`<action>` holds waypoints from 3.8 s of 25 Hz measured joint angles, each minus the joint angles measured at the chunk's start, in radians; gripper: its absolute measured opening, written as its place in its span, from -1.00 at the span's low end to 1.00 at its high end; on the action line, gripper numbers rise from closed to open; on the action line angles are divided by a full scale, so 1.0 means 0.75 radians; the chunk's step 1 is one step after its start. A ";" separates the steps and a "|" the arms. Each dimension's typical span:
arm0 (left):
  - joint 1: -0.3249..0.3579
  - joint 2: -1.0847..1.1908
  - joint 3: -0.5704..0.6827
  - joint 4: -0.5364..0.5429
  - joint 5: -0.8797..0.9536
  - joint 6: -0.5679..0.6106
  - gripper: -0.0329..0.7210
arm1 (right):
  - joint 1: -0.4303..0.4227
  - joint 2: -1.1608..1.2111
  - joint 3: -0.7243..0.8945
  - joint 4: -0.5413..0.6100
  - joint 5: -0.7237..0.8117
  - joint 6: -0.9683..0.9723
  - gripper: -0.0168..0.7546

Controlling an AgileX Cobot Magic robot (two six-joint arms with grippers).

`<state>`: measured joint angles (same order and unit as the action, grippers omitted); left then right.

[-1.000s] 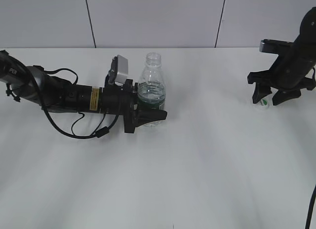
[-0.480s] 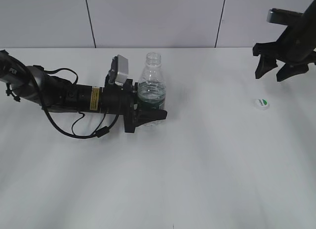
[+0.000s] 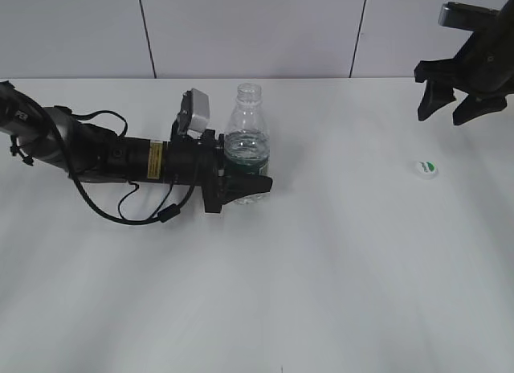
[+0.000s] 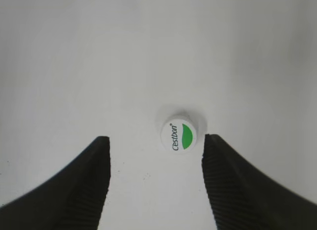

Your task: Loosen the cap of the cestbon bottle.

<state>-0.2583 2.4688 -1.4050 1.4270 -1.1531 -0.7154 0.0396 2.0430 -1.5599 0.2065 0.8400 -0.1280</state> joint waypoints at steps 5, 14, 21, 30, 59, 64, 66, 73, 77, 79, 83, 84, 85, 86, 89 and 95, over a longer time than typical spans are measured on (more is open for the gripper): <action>0.000 0.000 0.000 -0.008 -0.001 -0.051 0.18 | 0.000 -0.002 0.000 0.000 0.004 0.000 0.20; 0.000 0.000 0.000 -0.010 -0.021 -0.056 0.39 | 0.000 -0.009 -0.019 0.003 0.004 0.000 0.20; 0.000 0.000 0.000 -0.029 -0.066 -0.065 0.63 | 0.000 -0.009 -0.019 0.003 0.004 0.001 0.20; 0.022 -0.070 0.000 -0.030 -0.070 -0.102 0.64 | 0.000 -0.009 -0.019 0.003 0.006 0.001 0.20; 0.071 -0.516 0.001 -0.037 0.135 -0.644 0.52 | 0.000 -0.128 -0.137 -0.054 0.254 0.003 0.20; 0.118 -0.631 0.001 0.134 0.574 -0.908 0.49 | 0.000 -0.131 -0.199 -0.063 0.364 0.002 0.20; 0.137 -0.659 0.001 0.227 0.703 -1.058 0.48 | 0.000 -0.131 -0.203 -0.063 0.409 0.002 0.20; 0.209 -0.689 0.001 0.519 0.936 -1.460 0.48 | 0.000 -0.134 -0.204 -0.063 0.487 0.003 0.20; 0.263 -0.690 0.001 0.541 0.980 -1.557 0.48 | 0.000 -0.135 -0.205 -0.063 0.493 0.003 0.20; 0.293 -0.690 0.001 0.542 0.962 -1.575 0.48 | 0.000 -0.137 -0.205 -0.063 0.494 0.003 0.20; 0.358 -0.692 0.001 0.546 0.856 -1.588 0.47 | 0.000 -0.168 -0.205 -0.059 0.496 0.003 0.20; 0.373 -0.692 0.001 0.546 0.827 -1.590 0.47 | 0.000 -0.185 -0.205 -0.057 0.497 0.003 0.20; 0.388 -0.692 0.001 0.546 0.809 -1.590 0.47 | 0.000 -0.209 -0.205 -0.056 0.499 0.003 0.20; 0.402 -0.692 0.001 0.548 0.791 -1.590 0.47 | 0.000 -0.235 -0.205 -0.056 0.499 0.003 0.20; 0.435 -0.693 0.001 0.550 0.744 -1.590 0.47 | 0.000 -0.336 -0.175 -0.056 0.499 0.003 0.20; 0.463 -0.694 0.001 0.551 0.667 -1.591 0.41 | 0.010 -0.645 0.060 0.012 0.500 0.003 0.20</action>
<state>0.0893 1.9483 -1.4041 1.8403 -0.6529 -1.9086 0.0469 1.5593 -1.5152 0.2155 1.2150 -0.1256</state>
